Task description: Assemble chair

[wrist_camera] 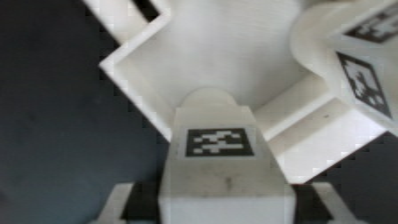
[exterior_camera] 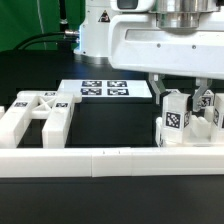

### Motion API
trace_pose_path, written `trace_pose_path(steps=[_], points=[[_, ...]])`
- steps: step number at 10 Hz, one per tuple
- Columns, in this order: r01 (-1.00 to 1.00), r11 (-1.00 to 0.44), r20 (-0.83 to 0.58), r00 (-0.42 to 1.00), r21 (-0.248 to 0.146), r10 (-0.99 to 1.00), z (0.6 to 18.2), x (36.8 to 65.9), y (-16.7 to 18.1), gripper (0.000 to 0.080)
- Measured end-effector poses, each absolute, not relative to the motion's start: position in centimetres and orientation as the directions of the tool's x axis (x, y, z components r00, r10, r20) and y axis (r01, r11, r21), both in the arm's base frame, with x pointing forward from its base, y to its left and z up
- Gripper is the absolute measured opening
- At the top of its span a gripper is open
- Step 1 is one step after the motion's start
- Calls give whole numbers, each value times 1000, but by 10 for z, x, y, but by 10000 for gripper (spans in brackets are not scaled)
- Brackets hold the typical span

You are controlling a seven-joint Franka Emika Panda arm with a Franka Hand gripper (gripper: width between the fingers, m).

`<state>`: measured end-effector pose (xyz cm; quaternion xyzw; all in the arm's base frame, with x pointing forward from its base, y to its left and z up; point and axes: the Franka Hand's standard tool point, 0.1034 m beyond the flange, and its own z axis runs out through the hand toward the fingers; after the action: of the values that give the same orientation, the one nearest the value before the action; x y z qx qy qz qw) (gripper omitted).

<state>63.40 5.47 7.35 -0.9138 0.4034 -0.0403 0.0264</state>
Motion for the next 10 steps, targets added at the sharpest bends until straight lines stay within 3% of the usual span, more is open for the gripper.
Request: trace_pose_path(steps=[5,8,9,10], points=[[-928,-359,15,359,-101,-933,74,635,54,285],[-914,-394,18,394,-100,-919,74,635,54,285],[-911,-400,19,401,-100,-916,74,635,54,471],[-862,-498,31,497,-99,-867,75,635,51,594]])
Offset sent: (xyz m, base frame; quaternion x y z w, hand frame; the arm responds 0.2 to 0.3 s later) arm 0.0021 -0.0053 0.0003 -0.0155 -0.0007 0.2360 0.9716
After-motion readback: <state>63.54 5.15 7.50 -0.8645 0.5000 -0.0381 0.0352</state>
